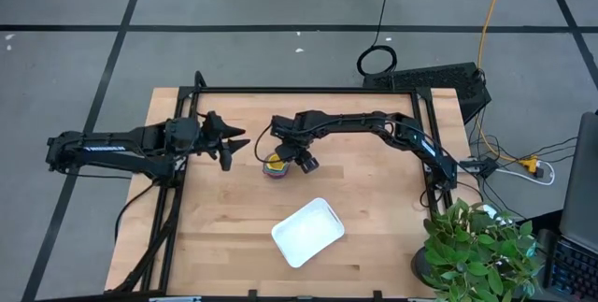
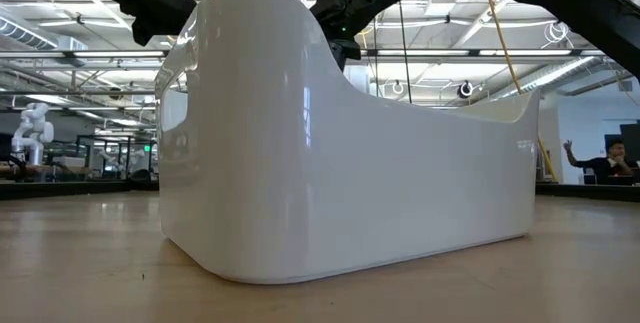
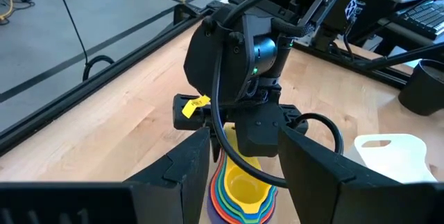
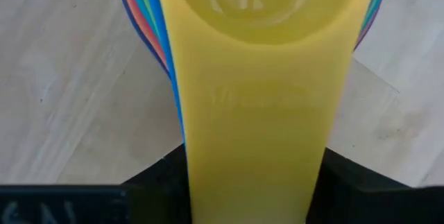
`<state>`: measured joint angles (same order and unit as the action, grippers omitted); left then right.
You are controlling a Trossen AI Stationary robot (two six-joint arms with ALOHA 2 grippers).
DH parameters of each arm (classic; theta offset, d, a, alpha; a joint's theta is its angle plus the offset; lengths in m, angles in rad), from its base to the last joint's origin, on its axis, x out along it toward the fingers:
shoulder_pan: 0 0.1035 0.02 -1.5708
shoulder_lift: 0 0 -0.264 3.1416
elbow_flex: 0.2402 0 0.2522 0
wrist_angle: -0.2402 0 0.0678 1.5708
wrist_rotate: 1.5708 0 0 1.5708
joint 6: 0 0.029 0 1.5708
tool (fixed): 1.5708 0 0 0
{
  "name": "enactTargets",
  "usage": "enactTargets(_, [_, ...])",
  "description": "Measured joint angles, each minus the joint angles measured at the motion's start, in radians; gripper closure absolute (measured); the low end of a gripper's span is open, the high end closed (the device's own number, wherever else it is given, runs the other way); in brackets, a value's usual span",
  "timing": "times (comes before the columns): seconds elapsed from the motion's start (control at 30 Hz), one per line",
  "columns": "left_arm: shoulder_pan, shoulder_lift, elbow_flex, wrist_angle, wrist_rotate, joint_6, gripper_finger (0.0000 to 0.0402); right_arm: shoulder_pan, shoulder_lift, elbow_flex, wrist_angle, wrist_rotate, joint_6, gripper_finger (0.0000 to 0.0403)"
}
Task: Nest measuring cups in basket
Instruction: Put the nested measuring cups into the white bin
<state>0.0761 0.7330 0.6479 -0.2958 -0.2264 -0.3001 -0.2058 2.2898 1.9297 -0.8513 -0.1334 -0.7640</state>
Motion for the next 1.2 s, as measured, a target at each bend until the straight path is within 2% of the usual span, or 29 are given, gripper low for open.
enactTargets(0.23, [0.0, 0.0, 0.0, 0.0, 0.0, 0.0, 0.0231, 0.0, 0.0, 0.0, -0.008, -0.029, 0.003, 0.0225])
enactTargets(0.67, [0.0, 0.0, 0.0, -0.009, 0.0, 0.0, 0.0231, 0.0, 0.0, 0.0, -0.013, -0.053, -0.005, 0.0278])
enactTargets(1.2, [0.0, 0.0, 0.0, -0.023, -0.01, 0.003, 0.0231, -0.002, -0.006, 0.0, 0.005, -0.047, -0.006, 0.028])
